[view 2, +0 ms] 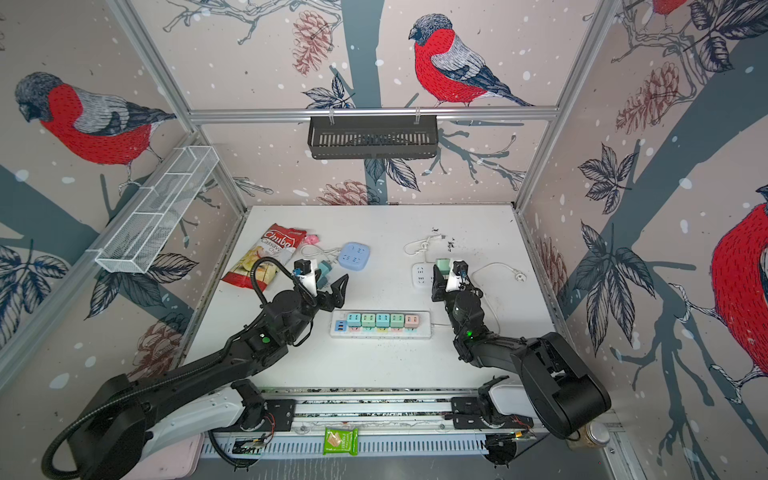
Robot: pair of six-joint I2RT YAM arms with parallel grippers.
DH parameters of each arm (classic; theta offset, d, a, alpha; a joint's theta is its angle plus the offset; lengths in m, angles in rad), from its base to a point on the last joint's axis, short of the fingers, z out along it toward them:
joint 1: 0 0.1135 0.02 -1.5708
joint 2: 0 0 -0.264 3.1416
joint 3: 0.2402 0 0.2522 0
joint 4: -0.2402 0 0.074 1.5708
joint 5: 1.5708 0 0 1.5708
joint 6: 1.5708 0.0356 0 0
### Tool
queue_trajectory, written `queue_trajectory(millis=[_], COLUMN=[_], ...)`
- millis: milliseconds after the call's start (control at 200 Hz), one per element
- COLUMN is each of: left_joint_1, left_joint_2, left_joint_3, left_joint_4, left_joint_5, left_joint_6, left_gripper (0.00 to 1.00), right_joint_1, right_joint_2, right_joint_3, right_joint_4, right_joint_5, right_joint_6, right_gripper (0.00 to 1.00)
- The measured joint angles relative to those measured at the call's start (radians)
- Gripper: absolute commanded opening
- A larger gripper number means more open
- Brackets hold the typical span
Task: Insert the plug
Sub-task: 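Carry the green adapter toward the left gripper while the left gripper reaches to meet it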
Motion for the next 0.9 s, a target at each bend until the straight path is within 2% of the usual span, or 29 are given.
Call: queue_trajectory(millis=[220, 430, 510, 625, 765, 901], left_joint_1=[0.0, 0.0, 0.0, 0.0, -0.017, -0.067], left_joint_2=[0.039, 0.026, 0.014, 0.008, 0.008, 0.028], left_joint_3=[0.018, 0.018, 0.013, 0.006, 0.017, 0.047], left_joint_4=[0.001, 0.009, 0.026, 0.053, 0.059, 0.06], left_joint_5=[0.119, 0.219, 0.258, 0.328, 0.426, 0.508], left_joint_6=[0.037, 0.043, 0.044, 0.05, 0.051, 0.07], left_gripper=[0.88, 0.86, 0.85, 0.84, 0.83, 0.81], right_joint_1=[0.042, 0.107, 0.158, 0.19, 0.234, 0.298], right_joint_2=[0.029, -0.004, 0.037, 0.13, 0.214, 0.272], right_joint_3=[-0.034, -0.137, -0.139, -0.181, -0.195, -0.185], right_joint_4=[0.064, 0.239, 0.306, 0.404, 0.425, 0.436], right_joint_5=[-0.08, -0.227, -0.265, -0.305, -0.351, -0.349], right_joint_6=[-0.062, -0.211, -0.29, -0.377, -0.481, -0.578], right_gripper=[0.15, 0.1, 0.06, 0.05, 0.04, 0.04])
